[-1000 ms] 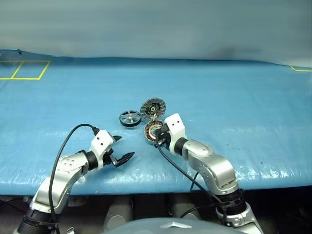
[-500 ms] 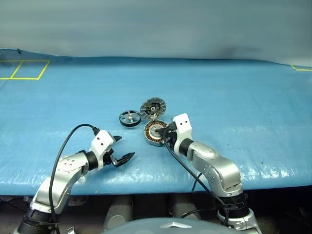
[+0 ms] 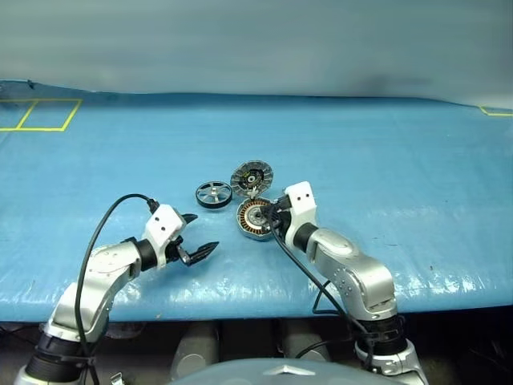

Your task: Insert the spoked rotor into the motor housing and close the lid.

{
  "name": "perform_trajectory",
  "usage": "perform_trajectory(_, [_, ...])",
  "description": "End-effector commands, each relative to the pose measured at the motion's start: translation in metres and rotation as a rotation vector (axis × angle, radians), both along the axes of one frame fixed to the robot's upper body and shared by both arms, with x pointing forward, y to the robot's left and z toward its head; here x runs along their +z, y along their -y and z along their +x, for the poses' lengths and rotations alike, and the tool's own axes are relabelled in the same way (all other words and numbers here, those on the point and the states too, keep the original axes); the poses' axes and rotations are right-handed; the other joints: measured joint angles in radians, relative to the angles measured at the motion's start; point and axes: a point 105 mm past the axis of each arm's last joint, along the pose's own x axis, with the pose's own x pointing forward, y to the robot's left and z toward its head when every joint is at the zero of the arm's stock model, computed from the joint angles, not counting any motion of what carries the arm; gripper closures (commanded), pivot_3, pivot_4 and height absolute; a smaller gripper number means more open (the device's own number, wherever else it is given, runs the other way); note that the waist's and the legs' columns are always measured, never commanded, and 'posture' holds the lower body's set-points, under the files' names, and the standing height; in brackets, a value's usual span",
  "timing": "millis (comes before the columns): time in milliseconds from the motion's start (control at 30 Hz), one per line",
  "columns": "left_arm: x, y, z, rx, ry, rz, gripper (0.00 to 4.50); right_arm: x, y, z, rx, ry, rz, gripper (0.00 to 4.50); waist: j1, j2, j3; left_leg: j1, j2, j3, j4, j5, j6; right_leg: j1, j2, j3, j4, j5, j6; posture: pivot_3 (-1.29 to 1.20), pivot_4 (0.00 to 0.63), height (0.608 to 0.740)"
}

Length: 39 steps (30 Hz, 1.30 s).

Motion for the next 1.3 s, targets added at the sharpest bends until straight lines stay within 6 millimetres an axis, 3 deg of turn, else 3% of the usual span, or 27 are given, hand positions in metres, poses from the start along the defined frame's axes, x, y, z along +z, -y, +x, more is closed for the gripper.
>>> perform_trajectory(33, [0.007, -0.001, 0.001, -0.014, 0.021, 0.004, 0.0, 0.012, -0.008, -0.001, 0.031, 0.051, 0.018, 4.47, 0.0, 0.0, 0.0, 0.0, 0.0, 0.0, 0.0, 0.0, 0.0, 0.0, 0.0, 0.0, 0.0, 0.0, 0.0, 0.0, 0.15, 0.74])
perform_trajectory(367, [0.004, 0.0, -0.002, -0.013, 0.012, 0.001, 0.0, -0.011, -0.019, -0.008, 0.082, -0.021, -0.048, 4.47, -0.001, 0.0, 0.0, 0.0, 0.0, 0.0, 0.0, 0.0, 0.0, 0.0, 0.0, 0.0, 0.0, 0.0, 0.0, 0.0, 0.15, 0.74])
perform_trajectory(667, [0.002, 0.001, -0.003, -0.012, 0.008, -0.005, 0.0, -0.018, -0.004, 0.001, -0.031, -0.075, -0.108, 4.47, -0.001, 0.0, 0.0, 0.001, 0.0, 0.0, 0.0, 0.0, 0.0, 0.001, 0.0, 0.0, 0.001, 0.0, 0.0, 0.0, 0.15, 0.74])
perform_trajectory(1000, [0.004, 0.001, -0.001, -0.03, 0.013, 0.008, 0.0, -0.025, -0.003, -0.009, 0.009, -0.125, -0.139, 4.47, 0.0, 0.0, 0.0, 0.002, 0.0, 0.0, 0.001, 0.0, 0.0, 0.002, 0.0, 0.0, 0.001, 0.0, 0.0, 0.0, 0.15, 0.74])
perform_trajectory(1167, [0.019, 0.0, 0.006, -0.062, 0.053, 0.01, 0.0, -0.005, -0.013, -0.012, 0.064, -0.06, -0.035, 4.47, 0.0, 0.0, 0.0, 0.002, 0.0, 0.0, 0.001, 0.0, 0.0, 0.002, 0.0, 0.0, 0.001, 0.0, 0.0, 0.0, 0.15, 0.74])
perform_trajectory(1300, [0.039, -0.013, 0.019, -0.085, 0.079, 0.039, 0.0, 0.008, -0.012, -0.016, 0.086, -0.022, 0.007, 4.47, -0.002, 0.0, 0.0, 0.001, 0.0, 0.0, 0.001, 0.0, 0.0, 0.001, 0.001, 0.0, 0.001, 0.0, 0.0, 0.0, 0.15, 0.74])
